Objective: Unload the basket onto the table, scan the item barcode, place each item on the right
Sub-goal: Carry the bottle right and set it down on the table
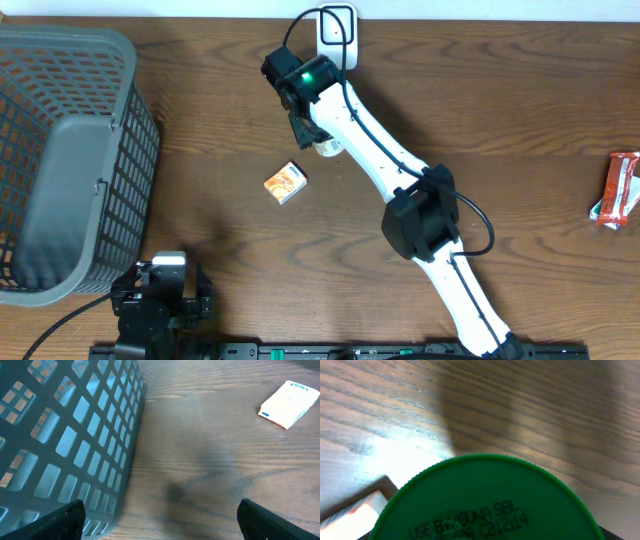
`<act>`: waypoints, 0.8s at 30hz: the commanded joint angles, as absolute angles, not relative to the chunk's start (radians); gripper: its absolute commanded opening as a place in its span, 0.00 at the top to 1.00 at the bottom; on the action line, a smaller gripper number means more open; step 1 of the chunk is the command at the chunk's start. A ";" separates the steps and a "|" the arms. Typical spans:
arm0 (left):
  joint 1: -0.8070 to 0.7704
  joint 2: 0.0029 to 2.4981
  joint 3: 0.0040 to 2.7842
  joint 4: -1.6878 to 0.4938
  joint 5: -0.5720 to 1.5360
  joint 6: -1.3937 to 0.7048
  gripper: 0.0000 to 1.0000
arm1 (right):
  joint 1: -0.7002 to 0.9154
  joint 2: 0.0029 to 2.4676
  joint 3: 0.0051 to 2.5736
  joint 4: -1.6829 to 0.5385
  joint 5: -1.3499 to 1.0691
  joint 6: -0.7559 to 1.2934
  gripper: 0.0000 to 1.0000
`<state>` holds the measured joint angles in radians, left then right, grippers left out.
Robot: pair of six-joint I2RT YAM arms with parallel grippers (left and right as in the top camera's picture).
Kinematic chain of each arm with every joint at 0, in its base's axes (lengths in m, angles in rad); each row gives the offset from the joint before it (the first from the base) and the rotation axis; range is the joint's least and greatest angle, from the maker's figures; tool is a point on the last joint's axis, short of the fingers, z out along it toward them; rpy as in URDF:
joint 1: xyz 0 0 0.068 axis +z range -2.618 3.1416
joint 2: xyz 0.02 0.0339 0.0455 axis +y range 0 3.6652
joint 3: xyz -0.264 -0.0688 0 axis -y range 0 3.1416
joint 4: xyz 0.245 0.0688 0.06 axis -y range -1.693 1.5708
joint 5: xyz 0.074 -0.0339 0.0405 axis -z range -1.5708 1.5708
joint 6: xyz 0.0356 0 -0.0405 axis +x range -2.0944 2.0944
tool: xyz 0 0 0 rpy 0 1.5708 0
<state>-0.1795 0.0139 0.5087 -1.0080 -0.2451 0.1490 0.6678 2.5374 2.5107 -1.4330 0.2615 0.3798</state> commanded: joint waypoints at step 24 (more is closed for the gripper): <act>-0.175 0.012 0.510 -1.008 -0.247 0.136 0.05 | 0.593 1.639 2.114 -1.537 0.364 0.359 0.55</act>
<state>-0.1795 0.0139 0.5087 -1.0084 -0.2447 0.1493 0.6277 1.6943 2.2848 -1.6463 0.3012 0.3561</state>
